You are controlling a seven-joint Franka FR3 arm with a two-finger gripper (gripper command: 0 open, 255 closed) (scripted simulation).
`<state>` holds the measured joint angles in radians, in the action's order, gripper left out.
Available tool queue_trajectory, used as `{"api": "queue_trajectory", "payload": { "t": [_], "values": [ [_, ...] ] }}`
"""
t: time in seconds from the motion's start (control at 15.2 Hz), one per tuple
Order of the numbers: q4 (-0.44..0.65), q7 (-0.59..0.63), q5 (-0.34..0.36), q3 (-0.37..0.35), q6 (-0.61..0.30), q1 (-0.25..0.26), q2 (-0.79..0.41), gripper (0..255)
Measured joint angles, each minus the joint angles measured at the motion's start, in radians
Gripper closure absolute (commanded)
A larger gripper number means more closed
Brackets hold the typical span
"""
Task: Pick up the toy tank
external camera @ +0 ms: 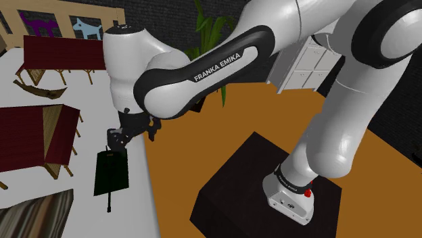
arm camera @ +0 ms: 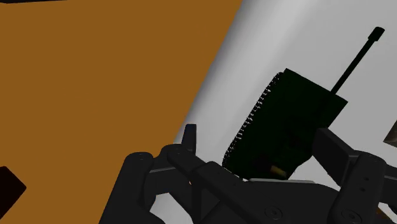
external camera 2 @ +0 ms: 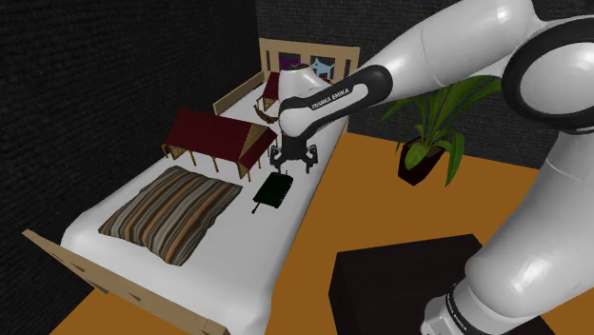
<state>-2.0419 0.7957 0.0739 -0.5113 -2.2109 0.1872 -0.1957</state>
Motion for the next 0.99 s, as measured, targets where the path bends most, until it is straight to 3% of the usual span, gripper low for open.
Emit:
{"api": "queue_trajectory", "payload": {
  "t": [0.53,0.99],
  "values": [
    [0.267,0.139,0.159,0.036,0.005,0.134,-0.293,0],
    [0.272,0.161,0.193,0.058,-0.051,0.156,-0.358,0]
  ]
}}
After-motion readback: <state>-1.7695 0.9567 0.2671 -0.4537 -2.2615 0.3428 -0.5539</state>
